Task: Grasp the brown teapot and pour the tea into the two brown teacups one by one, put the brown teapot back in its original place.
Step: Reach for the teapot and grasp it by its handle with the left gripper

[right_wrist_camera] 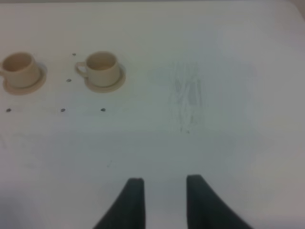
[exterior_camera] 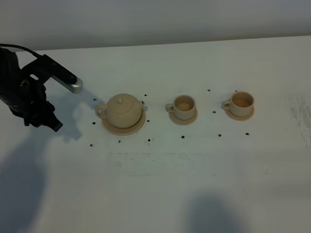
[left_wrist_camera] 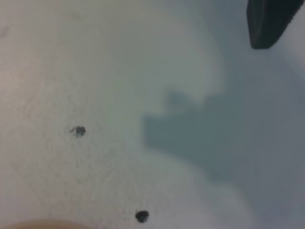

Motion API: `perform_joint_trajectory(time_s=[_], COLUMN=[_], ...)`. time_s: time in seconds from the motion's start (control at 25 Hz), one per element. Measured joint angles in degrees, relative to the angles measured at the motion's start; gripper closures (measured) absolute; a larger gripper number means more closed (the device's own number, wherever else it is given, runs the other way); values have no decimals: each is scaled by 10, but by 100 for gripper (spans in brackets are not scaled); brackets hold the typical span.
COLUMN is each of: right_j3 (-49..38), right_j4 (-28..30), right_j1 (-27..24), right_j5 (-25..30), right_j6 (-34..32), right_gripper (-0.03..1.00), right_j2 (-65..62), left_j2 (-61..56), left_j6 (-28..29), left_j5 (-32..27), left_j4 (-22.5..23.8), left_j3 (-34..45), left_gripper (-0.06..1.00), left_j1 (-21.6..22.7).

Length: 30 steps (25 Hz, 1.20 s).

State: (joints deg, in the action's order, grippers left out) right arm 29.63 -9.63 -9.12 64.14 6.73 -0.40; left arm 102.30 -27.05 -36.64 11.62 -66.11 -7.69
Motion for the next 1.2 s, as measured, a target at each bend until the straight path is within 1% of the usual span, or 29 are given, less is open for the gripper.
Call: perform_joint_trajectory(time_s=[0.16,0.32,0.4,0.52,0.68,0.92,1.08,1.2], right_j3=[0,0,0,0,0,0,0,0], right_j4=[0,0,0,0,0,0,0,0], right_j1=[0,0,0,0,0,0,0,0], right_j5=[0,0,0,0,0,0,0,0], right_j6=[0,0,0,0,0,0,0,0], right_gripper=[74,74,74,74,74,74,74,74], right_j2=[0,0,0,0,0,0,0,0], left_j2=[4,5,5,6,21,40,66,91], left_j6=[11,12,8,-33,-113,-212,-244,-264], left_j5=[10,12,14,11,-9,-19,-27,-49], left_j4=[15,15,6,-31,-98,-164,-186,-194], left_j3=[-16,-50,-70,-88,-97,-104,-133,-164], left_gripper=[53,53,53,53,53,53,53,53], left_j1=[-11,-16,-19,-20,-20,-20,-20,-20])
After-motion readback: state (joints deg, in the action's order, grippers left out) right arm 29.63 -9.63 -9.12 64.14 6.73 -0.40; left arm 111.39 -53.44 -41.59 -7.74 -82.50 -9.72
